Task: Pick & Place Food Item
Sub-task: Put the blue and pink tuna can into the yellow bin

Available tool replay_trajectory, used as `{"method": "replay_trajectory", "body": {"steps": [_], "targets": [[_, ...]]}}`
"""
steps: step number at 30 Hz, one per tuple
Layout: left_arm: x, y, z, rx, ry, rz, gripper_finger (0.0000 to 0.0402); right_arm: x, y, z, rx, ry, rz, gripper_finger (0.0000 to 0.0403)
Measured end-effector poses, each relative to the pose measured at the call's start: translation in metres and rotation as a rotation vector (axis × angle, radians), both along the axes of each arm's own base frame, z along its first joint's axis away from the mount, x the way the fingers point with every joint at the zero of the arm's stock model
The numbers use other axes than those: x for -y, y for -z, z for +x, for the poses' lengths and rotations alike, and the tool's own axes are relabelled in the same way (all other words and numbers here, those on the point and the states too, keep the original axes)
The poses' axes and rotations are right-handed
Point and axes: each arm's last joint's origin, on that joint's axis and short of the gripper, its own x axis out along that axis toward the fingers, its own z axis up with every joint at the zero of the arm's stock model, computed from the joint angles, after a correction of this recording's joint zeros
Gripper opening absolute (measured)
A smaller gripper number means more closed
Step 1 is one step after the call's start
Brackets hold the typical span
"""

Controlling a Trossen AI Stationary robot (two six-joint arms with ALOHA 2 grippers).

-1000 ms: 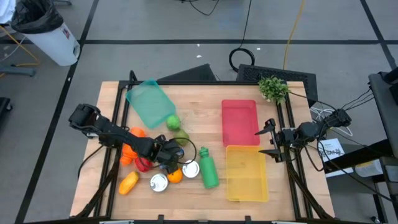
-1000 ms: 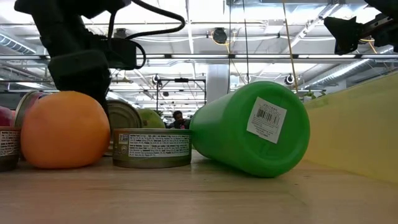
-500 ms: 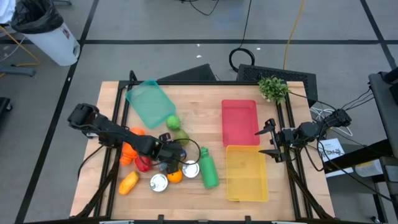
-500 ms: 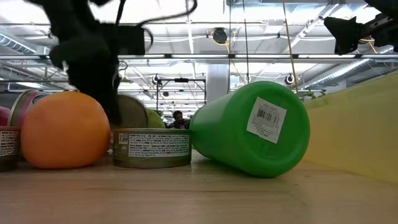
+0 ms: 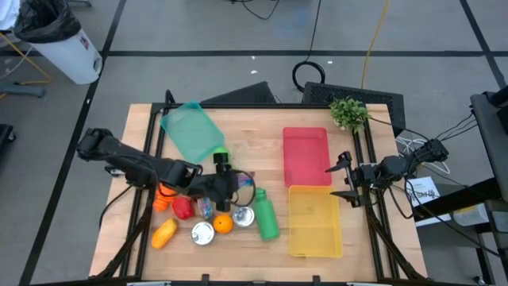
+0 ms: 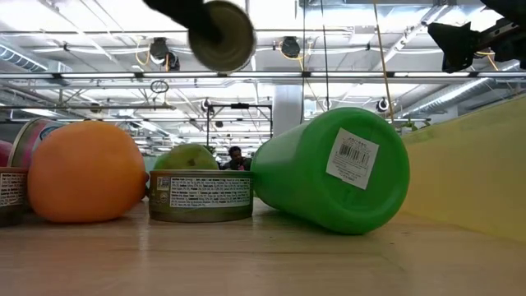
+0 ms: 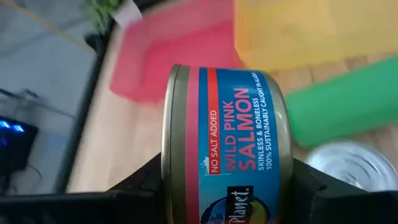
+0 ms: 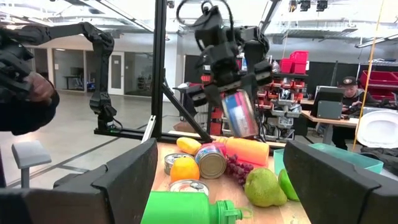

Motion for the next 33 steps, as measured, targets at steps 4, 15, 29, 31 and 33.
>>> {"method": "replay_trajectory", "body": {"steps": [4, 15, 29, 31, 33], "targets": [[-0.014, -0.002, 0.007, 0.028, -0.014, -0.021, 0.0185, 0.0, 0.0, 0.0, 0.001, 0.0, 0.0, 0.0329], [-0.049, -0.012, 0.025, 0.186, -0.078, -0.133, 0.0185, 0.001, -0.007, -0.002, 0.078, 0.014, -0.03, 0.0329], [-0.031, -0.003, 0.029, 0.33, 0.071, -0.184, 0.0185, 0.007, -0.02, -0.006, 0.155, 0.064, 0.363, 0.0329], [-0.028, -0.001, 0.028, 0.334, 0.055, -0.177, 0.0185, 0.009, -0.019, -0.005, 0.149, 0.129, 0.373, 0.0329], [-0.027, 0.0, 0.028, 0.341, 0.04, -0.177, 0.0185, 0.009, -0.018, -0.003, 0.134, 0.175, 0.362, 0.0329]]}}
